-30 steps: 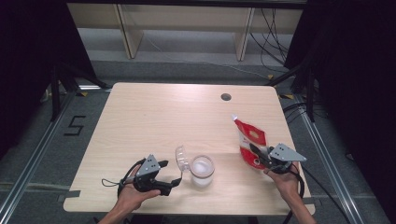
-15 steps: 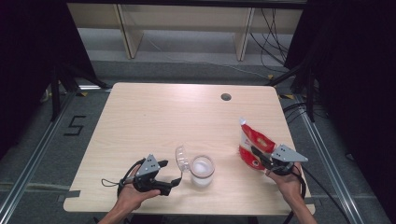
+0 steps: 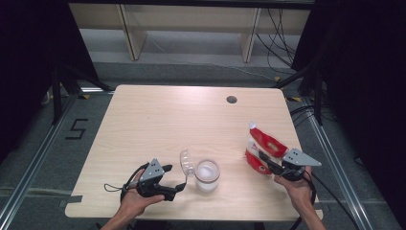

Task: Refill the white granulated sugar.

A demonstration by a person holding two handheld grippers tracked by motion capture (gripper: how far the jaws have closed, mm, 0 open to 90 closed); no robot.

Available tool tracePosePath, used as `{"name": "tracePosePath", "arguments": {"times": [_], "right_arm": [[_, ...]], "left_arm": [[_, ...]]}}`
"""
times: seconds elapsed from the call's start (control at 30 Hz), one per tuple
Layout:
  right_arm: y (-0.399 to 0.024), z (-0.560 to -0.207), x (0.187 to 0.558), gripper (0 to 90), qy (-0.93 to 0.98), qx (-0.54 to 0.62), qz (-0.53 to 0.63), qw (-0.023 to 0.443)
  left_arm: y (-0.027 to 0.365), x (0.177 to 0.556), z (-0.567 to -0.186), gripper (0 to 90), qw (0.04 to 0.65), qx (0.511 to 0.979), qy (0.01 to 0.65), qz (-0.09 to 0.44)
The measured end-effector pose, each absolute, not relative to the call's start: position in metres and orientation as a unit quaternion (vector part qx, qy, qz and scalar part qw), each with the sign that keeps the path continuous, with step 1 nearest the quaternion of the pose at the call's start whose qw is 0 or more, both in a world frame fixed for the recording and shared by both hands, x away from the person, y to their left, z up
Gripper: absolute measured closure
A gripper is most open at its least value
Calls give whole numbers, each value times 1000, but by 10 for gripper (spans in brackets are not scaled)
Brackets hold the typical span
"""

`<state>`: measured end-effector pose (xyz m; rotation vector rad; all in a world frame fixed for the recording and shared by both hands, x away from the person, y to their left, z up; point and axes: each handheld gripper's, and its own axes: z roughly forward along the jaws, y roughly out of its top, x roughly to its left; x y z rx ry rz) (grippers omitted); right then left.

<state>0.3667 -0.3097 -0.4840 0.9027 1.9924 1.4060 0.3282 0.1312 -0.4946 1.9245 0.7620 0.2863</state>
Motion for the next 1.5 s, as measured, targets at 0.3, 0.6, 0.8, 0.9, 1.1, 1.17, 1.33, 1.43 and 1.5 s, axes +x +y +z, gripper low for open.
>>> {"name": "tracePosePath", "arguments": {"times": [0.3,0.6,0.8,0.9,1.1,1.17,1.33,1.43,1.5], "right_arm": [[-308,-485,361,487,726,376,526,235],[-312,-483,353,393,715,388,528,244],[-312,-480,346,371,717,392,518,253],[-313,-478,341,362,716,400,515,250],[-316,-474,331,343,720,404,503,256],[-317,-473,328,342,717,414,494,265],[-318,-471,323,340,720,415,491,262],[-318,-472,318,327,710,422,499,262],[-320,-472,314,316,711,421,497,265]], "left_arm": [[131,328,-495,169,502,797,315,119],[131,328,-495,169,501,798,314,116],[131,328,-495,168,501,799,314,115],[132,328,-494,169,500,798,314,119],[131,328,-494,168,501,799,312,115],[131,328,-494,169,502,798,313,115],[132,329,-493,169,501,800,309,119],[133,329,-494,169,499,801,308,119],[133,329,-494,169,500,801,308,119]]}}
